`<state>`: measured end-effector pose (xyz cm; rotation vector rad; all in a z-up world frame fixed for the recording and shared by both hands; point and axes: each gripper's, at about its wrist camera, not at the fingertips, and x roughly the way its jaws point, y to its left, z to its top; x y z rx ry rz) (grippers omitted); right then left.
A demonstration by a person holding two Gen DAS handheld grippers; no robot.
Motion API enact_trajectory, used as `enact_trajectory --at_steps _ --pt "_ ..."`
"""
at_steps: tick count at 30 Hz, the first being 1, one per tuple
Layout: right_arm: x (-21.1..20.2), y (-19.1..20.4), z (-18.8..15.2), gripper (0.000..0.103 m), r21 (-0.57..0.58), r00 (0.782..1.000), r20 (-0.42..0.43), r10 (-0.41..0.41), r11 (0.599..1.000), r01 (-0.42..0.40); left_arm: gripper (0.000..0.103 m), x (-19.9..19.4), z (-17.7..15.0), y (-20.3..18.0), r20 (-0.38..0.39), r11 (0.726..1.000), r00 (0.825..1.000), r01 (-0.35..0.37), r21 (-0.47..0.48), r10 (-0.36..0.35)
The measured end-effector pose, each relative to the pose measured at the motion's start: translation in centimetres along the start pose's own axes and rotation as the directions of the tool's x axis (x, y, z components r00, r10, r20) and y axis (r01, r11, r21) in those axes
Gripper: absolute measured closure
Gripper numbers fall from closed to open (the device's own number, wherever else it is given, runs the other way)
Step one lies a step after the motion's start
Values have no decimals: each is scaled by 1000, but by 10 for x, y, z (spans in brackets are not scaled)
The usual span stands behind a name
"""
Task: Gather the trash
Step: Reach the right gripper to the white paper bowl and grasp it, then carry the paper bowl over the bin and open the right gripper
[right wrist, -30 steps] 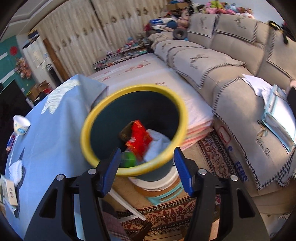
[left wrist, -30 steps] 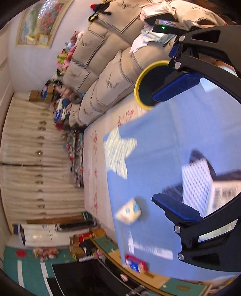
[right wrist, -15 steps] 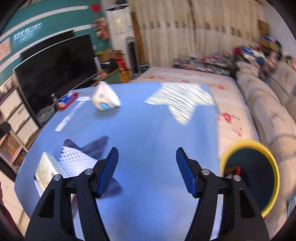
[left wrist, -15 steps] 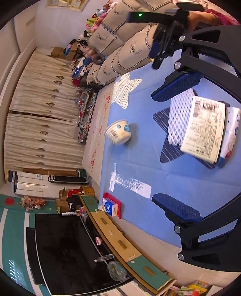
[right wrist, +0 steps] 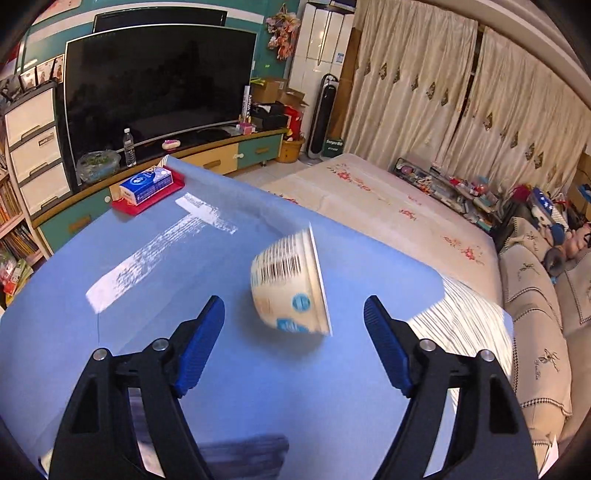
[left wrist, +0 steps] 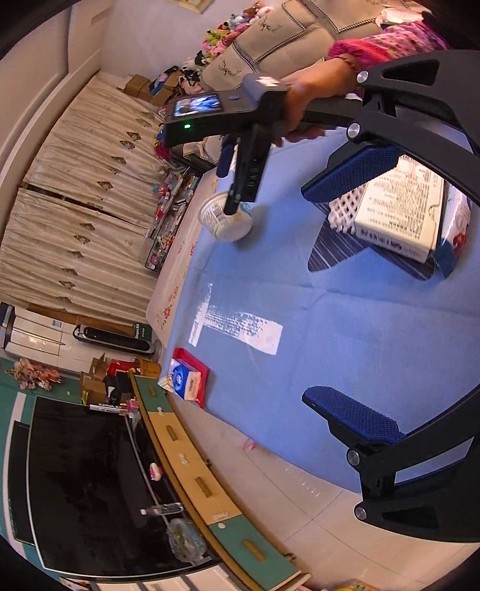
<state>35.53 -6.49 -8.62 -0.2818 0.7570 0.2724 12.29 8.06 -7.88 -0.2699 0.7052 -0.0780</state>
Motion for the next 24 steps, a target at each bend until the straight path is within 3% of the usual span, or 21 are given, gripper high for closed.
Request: enact_trajectory --at_steps 3,8,13,19,24 --pt "19 -11 15 32 52 997 -63 47 998 -44 5 10 -1 14 -17 1000 1000 8 -28 -8" --pt "36 2 27 55 58 985 -142 101 994 -94 5 24 -3 30 -43 998 999 19 -53 -22" --pt "52 31 33 95 54 963 -225 147 989 -139 5 32 -3 42 -52 997 998 33 -65 -36" --pt "44 59 31 98 1 969 -221 112 993 -114 5 34 -5 47 -62 997 997 41 -59 -45" --pt "5 45 20 98 34 983 -165 74 997 -69 5 38 -5 50 -71 995 994 81 -50 -85"
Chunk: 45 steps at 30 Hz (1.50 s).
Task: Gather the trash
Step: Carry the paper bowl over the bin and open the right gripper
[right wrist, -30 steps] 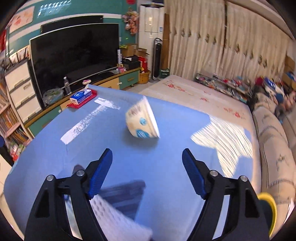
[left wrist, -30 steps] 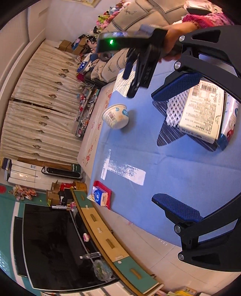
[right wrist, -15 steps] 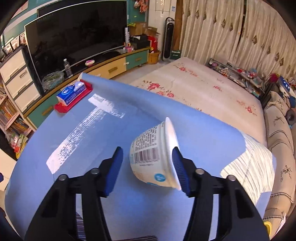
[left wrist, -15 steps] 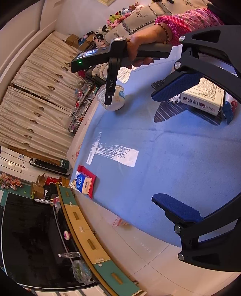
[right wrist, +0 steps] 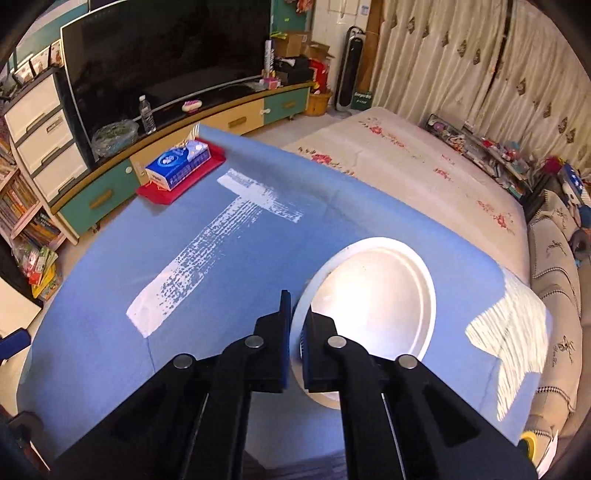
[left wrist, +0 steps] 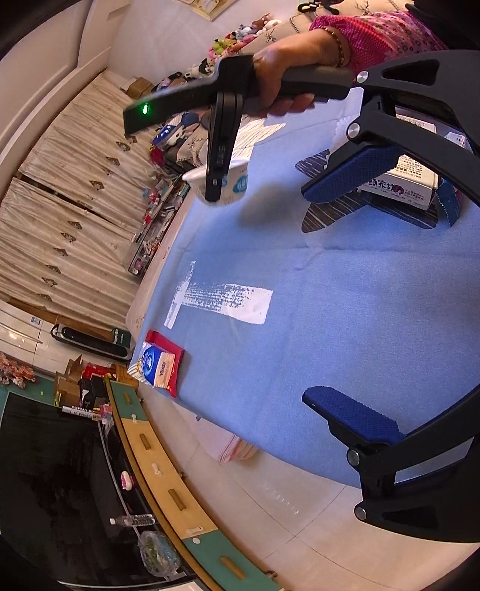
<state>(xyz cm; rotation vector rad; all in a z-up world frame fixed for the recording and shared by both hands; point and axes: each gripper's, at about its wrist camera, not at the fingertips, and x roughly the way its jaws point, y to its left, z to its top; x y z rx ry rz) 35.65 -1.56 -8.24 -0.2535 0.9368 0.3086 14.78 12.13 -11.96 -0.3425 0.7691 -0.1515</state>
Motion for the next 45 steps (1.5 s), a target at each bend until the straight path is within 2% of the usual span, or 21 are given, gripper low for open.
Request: enact_trajectory --at_steps 3,6,8,10,12,15,17,18,23,28,33,37,39,40,42,45 --pt "-35 -28 -24 98 80 996 32 -82 994 79 5 2 1 0 -5 999 999 36 6 -36" --pt "-63 -62 -54 98 177 984 22 -178 969 172 5 10 3 -5 -22 996 996 87 30 -87" --pt "-83 -97 -82 98 267 964 -19 -267 928 262 5 16 5 -12 -38 992 993 113 59 -111" --pt "-97 -132 -112 98 355 935 -83 -344 867 350 5 22 6 -21 -52 985 989 145 90 -141" --pt "-107 -171 -147 98 417 890 -173 -423 787 455 5 29 6 -32 -67 976 982 185 117 -178" --pt "-102 -221 -196 98 489 851 -308 -425 697 524 5 36 4 -47 -92 963 974 221 158 -208" --pt "-89 -247 -222 98 496 828 -384 -409 664 559 5 37 1 -58 -103 955 970 236 181 -220" --pt "-80 -260 -234 98 506 824 -415 -387 654 562 5 37 -1 -63 -104 953 970 235 191 -218" --pt "-38 -311 -276 98 535 819 -487 -303 637 555 5 30 -7 -79 -77 963 981 189 191 -177" --pt "1 -338 -297 98 520 812 -531 -242 664 538 5 21 -21 -103 -74 968 987 158 194 -146" --pt "32 -347 -310 98 507 812 -554 -185 698 505 5 10 -38 -143 -105 946 982 179 272 -155" --pt "34 -345 -312 86 521 823 -543 -167 701 486 5 6 -52 -164 -138 931 979 187 312 -150" --pt "27 -342 -311 79 502 814 -545 -201 699 509 5 2 -59 -171 -143 929 981 172 327 -131" --pt "19 -339 -309 77 508 822 -530 -206 699 503 5 1 -61 -173 -141 929 984 155 336 -113" --pt "3 -332 -307 71 537 854 -481 -198 704 465 5 -1 -64 -174 -130 928 988 120 353 -78" --pt "-23 -318 -303 62 544 880 -420 -221 714 440 5 -1 -68 -169 -126 927 991 82 366 -39"
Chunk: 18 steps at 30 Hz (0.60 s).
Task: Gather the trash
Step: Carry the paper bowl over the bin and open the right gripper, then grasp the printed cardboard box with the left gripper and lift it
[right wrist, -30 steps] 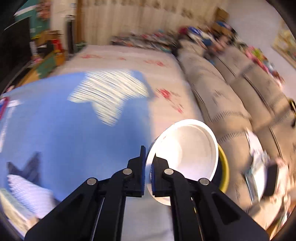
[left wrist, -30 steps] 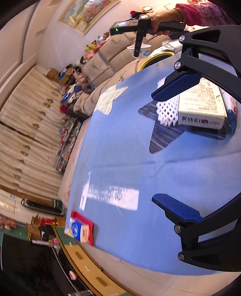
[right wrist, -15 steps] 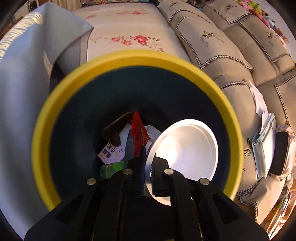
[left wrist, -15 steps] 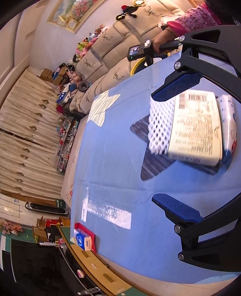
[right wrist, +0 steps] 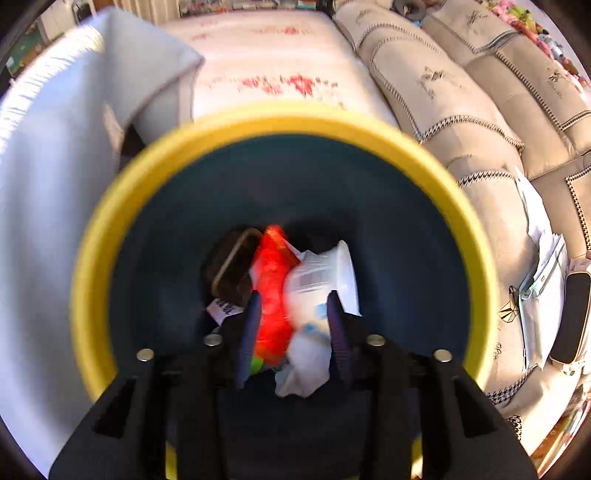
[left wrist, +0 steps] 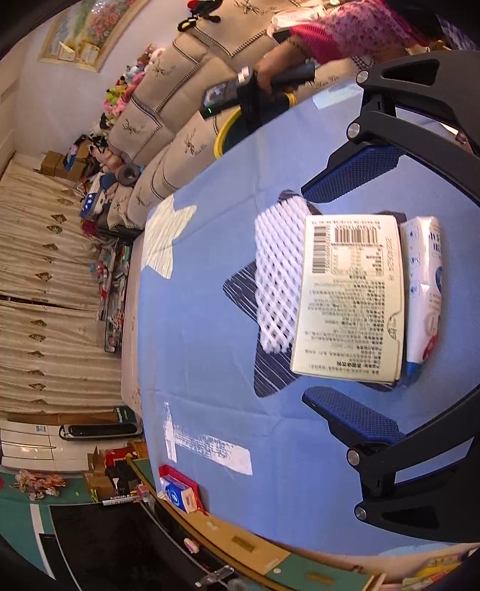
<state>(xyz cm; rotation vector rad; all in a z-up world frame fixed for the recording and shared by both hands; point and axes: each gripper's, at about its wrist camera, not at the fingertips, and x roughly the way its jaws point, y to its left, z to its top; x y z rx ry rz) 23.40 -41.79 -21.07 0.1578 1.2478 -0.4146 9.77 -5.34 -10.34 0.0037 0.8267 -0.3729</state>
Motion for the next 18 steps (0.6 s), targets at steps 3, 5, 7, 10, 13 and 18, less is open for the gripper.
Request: enact_trajectory --at_steps 3,5,7,10,13,18 --pt "-31 6 -16 56 -11 995 71 69 998 -69 5 7 -6 -4 -29 999 1000 -11 33 12" --pt "-46 7 -26 54 -24 989 104 102 995 -100 5 15 -8 -5 -49 998 998 -23 55 26" --pt "-59 7 -36 52 -44 982 135 129 991 -124 5 26 -8 -8 -78 997 996 -31 75 37" --pt "-75 10 -45 48 -65 972 173 161 986 -152 5 34 -7 -12 -89 993 993 -72 91 80" --pt "-79 10 -53 46 -72 960 185 210 977 -200 5 36 -6 -17 -85 988 991 -92 126 103" --pt "-99 26 -64 45 -97 937 210 281 959 -266 5 28 -1 -19 -100 981 987 -110 161 127"
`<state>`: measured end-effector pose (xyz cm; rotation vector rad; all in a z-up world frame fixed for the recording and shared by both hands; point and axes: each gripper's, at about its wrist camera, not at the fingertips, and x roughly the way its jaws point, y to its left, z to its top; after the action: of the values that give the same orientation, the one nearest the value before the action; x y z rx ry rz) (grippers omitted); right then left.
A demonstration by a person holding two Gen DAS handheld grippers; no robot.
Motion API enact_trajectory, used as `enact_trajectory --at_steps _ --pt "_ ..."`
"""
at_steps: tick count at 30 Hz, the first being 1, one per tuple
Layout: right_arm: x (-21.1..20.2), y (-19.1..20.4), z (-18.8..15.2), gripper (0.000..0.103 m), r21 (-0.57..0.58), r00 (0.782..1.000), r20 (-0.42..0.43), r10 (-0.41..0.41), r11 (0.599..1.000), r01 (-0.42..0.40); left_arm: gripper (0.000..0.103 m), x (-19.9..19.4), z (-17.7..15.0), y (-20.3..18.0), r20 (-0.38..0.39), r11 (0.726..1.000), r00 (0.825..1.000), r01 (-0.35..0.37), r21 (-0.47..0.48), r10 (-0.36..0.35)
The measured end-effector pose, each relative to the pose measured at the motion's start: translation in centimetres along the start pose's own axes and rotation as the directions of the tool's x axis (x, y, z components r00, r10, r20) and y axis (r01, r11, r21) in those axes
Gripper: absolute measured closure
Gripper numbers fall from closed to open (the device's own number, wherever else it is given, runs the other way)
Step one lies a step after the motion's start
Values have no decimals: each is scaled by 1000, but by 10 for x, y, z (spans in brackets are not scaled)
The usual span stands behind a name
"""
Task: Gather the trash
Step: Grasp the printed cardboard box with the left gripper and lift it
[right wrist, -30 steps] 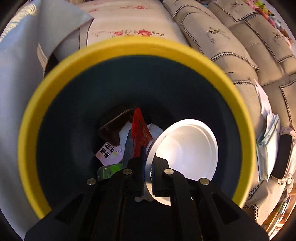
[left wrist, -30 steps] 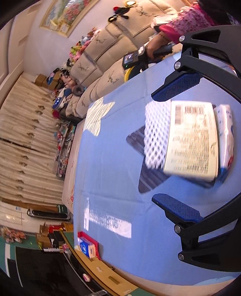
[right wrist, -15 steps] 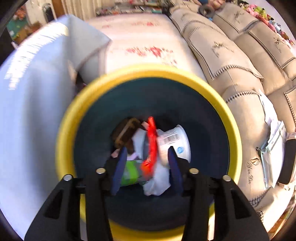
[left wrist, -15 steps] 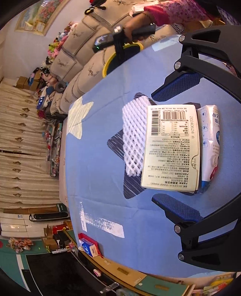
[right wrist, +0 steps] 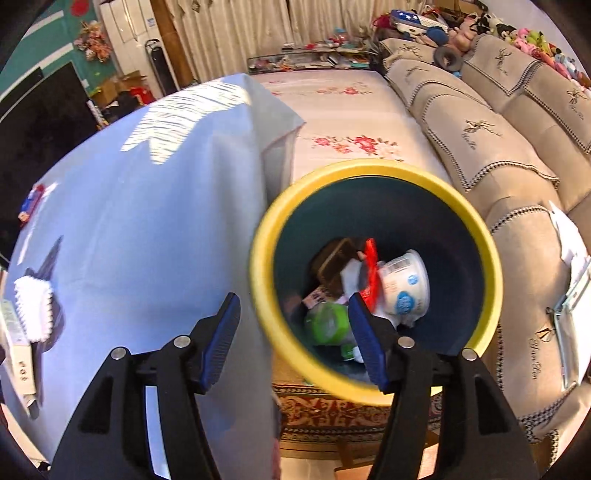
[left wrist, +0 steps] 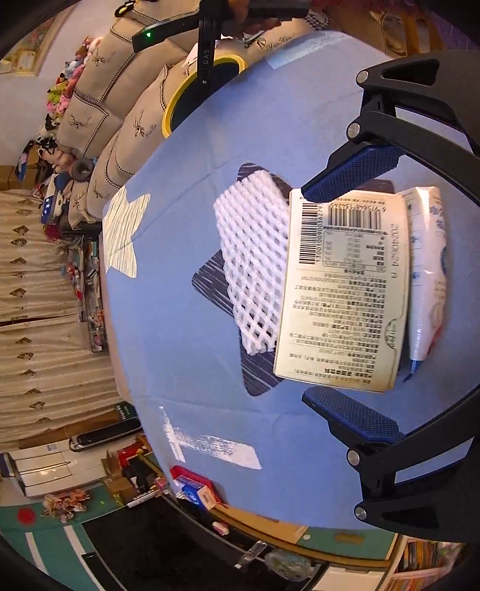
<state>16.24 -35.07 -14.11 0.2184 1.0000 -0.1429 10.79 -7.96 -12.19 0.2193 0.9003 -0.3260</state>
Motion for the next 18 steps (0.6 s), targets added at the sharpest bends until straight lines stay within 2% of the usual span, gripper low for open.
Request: enact_trajectory --at_steps 2,4,7,10,12,18 --pt "-8 8 -2 43 -23 999 28 33 999 -32 5 -4 -6 7 -35 999 999 37 -36 -38" --pt "-14 15 -4 38 -40 997 55 52 998 -50 5 -9 -15 13 -55 998 998 20 -57 -23" --pt "-18 24 -4 37 -69 995 67 78 995 -74 5 -21 -29 19 -57 997 998 3 -75 -7" --pt "-17 32 -4 37 -95 993 66 99 991 -93 5 -33 -44 16 -62 996 997 46 -75 -51" --pt "-16 37 -6 37 -104 991 65 115 989 -108 5 -36 -51 9 -74 996 994 77 -49 -80" --pt "-13 40 -13 37 -104 988 52 147 984 -141 5 -31 -59 -7 -43 991 998 57 124 -52"
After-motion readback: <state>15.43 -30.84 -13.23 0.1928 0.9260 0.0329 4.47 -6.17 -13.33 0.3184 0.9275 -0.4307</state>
